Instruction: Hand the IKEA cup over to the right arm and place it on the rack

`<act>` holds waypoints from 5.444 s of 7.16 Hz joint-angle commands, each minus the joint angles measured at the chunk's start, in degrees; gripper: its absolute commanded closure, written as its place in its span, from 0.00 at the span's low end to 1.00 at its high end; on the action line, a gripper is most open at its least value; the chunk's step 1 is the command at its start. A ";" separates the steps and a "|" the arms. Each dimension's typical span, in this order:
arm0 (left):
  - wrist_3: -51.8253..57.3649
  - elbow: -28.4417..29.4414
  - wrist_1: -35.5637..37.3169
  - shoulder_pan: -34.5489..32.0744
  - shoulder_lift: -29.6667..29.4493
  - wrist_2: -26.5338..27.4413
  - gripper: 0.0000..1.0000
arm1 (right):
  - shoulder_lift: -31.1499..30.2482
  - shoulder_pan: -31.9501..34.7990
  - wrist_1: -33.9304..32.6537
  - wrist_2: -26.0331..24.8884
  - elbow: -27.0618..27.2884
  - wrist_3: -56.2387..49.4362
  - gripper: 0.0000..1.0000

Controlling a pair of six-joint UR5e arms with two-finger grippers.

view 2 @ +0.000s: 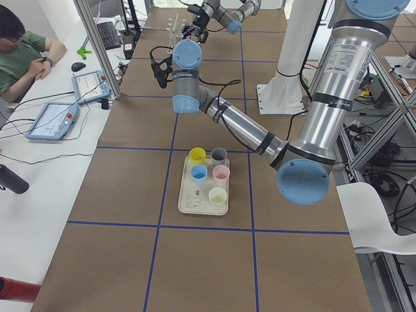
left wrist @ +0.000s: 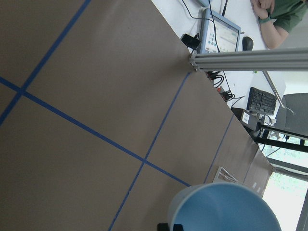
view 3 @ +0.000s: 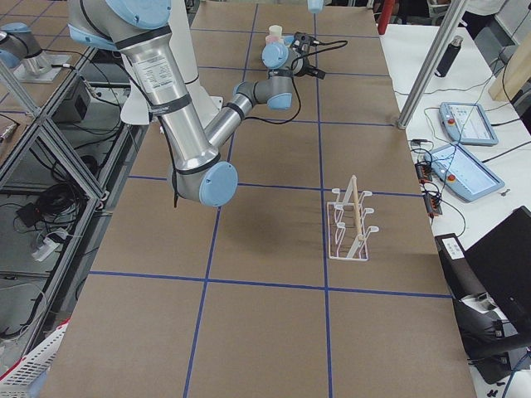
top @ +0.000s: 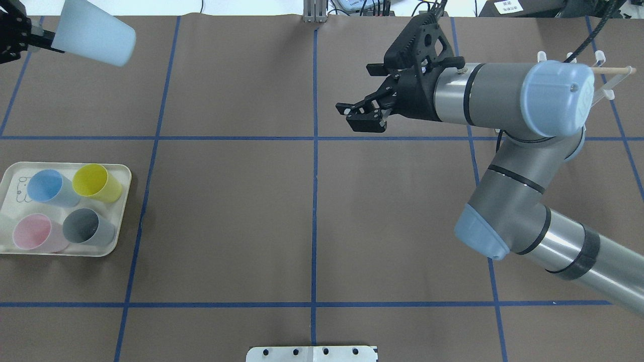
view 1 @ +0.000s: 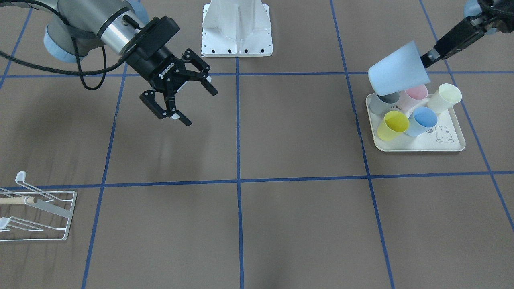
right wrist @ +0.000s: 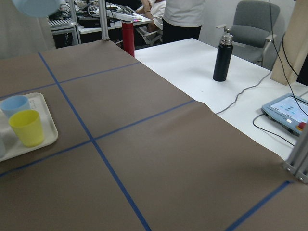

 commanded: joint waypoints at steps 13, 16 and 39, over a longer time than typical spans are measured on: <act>-9.35 -1.28 0.41 18.87 -9.93 15.67 1.00 | 1.17 -6.13 17.15 -3.68 -1.93 -9.55 0.11; -9.26 -1.37 0.41 21.51 -9.93 19.10 1.00 | 1.17 -6.13 17.15 -3.85 -0.71 -12.45 0.11; -7.50 0.48 0.58 22.82 -11.95 19.28 1.00 | 1.17 -5.87 16.36 -4.91 -0.70 -20.89 0.34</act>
